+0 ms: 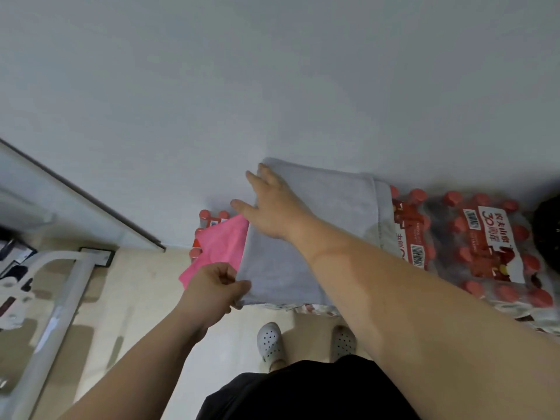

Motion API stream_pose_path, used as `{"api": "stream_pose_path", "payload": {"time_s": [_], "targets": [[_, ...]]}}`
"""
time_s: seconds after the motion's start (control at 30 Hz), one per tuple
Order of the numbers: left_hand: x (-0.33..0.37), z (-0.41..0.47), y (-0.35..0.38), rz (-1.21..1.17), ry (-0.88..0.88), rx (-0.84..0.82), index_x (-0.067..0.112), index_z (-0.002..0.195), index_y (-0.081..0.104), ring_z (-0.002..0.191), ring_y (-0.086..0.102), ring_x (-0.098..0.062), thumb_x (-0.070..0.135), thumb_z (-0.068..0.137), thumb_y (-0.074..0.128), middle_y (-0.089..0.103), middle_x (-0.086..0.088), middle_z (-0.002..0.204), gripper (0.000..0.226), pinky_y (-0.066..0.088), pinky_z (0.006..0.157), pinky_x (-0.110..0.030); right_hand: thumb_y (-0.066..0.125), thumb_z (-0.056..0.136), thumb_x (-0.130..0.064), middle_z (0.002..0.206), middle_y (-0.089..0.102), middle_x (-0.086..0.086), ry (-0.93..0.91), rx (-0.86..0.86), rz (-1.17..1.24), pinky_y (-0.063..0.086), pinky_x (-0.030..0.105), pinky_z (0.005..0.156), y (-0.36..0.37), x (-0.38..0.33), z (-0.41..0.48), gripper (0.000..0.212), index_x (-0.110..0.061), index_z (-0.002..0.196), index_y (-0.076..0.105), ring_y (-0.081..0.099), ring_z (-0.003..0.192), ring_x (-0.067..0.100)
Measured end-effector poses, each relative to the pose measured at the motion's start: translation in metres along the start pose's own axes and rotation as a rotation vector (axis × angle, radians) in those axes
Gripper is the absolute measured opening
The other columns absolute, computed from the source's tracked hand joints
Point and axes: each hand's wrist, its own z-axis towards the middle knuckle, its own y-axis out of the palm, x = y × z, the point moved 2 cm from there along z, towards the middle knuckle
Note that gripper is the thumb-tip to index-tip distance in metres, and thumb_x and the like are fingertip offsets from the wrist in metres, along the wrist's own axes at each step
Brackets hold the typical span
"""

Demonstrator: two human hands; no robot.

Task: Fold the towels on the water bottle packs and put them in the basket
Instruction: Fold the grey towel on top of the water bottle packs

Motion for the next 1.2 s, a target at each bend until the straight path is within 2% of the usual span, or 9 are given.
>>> {"api": "stream_pose_path", "payload": {"time_s": [0.17,0.27,0.37,0.5,0.6,0.7,0.87,1.0,1.2], "targets": [[-0.006,0.009,-0.009,-0.016,-0.058,0.007,-0.006,0.086,0.058,0.048,0.065,-0.013,0.004,0.083,0.07,0.068,-0.007,0.061,0.016,0.043,0.054,-0.028,0.05,0.098,-0.052,0.167,0.007,0.002,-0.091,0.105,0.003,0.01,0.035,0.124,-0.001,0.022,-0.015,0.07,-0.025,0.157,0.023,0.004,0.153,0.016],[0.0,0.01,-0.002,-0.019,-0.069,0.054,0.005,0.108,0.056,0.053,0.067,-0.014,0.013,0.081,0.073,0.069,-0.012,0.09,0.033,0.045,0.047,-0.022,0.038,0.099,-0.057,0.167,0.004,0.006,0.005,0.249,-0.159,0.005,0.039,0.124,-0.017,0.068,-0.04,0.073,-0.022,0.158,0.015,0.003,0.154,0.022],[0.017,0.01,0.009,0.121,0.123,0.293,0.014,0.12,0.052,0.073,0.058,-0.013,0.017,0.082,0.072,0.055,-0.007,0.11,0.043,0.043,0.039,-0.014,0.026,0.098,-0.063,0.167,-0.008,0.005,0.217,0.248,-0.27,-0.004,0.042,0.124,-0.034,0.12,-0.07,0.079,-0.019,0.159,0.0,-0.008,0.153,0.02],[0.041,0.011,0.039,0.287,0.456,0.394,0.023,0.113,0.057,0.089,0.049,-0.012,0.024,0.076,0.069,0.052,0.004,0.101,0.039,0.052,0.07,-0.037,0.025,0.099,-0.062,0.166,-0.012,0.006,0.292,0.187,-0.383,-0.014,0.037,0.12,-0.049,0.158,-0.093,0.082,-0.015,0.158,-0.009,-0.013,0.153,0.019],[0.063,0.006,0.073,0.361,0.628,0.244,0.022,0.1,0.059,0.08,0.049,-0.013,0.034,0.073,0.062,0.053,0.007,0.085,0.03,0.044,0.07,-0.032,0.03,0.099,-0.061,0.167,-0.008,0.005,0.231,0.179,-0.33,-0.012,0.04,0.121,-0.055,0.163,-0.095,0.077,-0.023,0.159,-0.001,-0.009,0.153,0.018],[0.075,0.002,0.114,0.516,0.738,0.12,0.024,0.081,0.054,0.067,0.049,-0.016,0.045,0.073,0.056,0.049,0.009,0.07,0.023,0.042,0.062,-0.033,0.036,0.094,-0.065,0.164,0.016,0.011,0.195,0.272,-0.263,0.003,0.044,0.123,-0.068,0.164,-0.09,0.075,-0.026,0.156,0.023,0.01,0.151,0.027],[0.074,-0.006,0.172,0.719,0.667,0.074,0.026,0.074,0.044,0.07,0.05,-0.019,0.058,0.078,0.056,0.045,0.009,0.069,0.034,0.037,0.059,-0.031,0.045,0.085,-0.062,0.147,0.042,0.007,0.123,0.224,-0.285,0.023,0.042,0.117,-0.088,0.178,-0.084,0.068,-0.024,0.141,0.053,0.032,0.137,0.031],[0.074,-0.016,0.197,0.844,0.532,0.212,0.026,0.076,0.041,0.072,0.041,-0.015,0.062,0.08,0.059,0.044,0.009,0.075,0.041,0.032,0.061,-0.03,0.06,0.087,-0.052,0.132,0.046,0.003,0.013,0.208,-0.323,0.031,0.043,0.111,-0.095,0.19,-0.085,0.058,-0.027,0.138,0.054,0.036,0.129,0.028],[0.065,-0.021,0.22,0.919,0.454,0.304,0.025,0.069,0.035,0.067,0.059,-0.027,0.04,0.062,0.072,0.057,0.001,0.069,0.041,0.034,0.053,-0.028,0.056,0.088,-0.055,0.134,0.043,0.001,-0.054,0.139,-0.351,0.027,0.043,0.111,-0.103,0.199,-0.088,0.057,-0.035,0.141,0.048,0.031,0.132,0.027]]}}
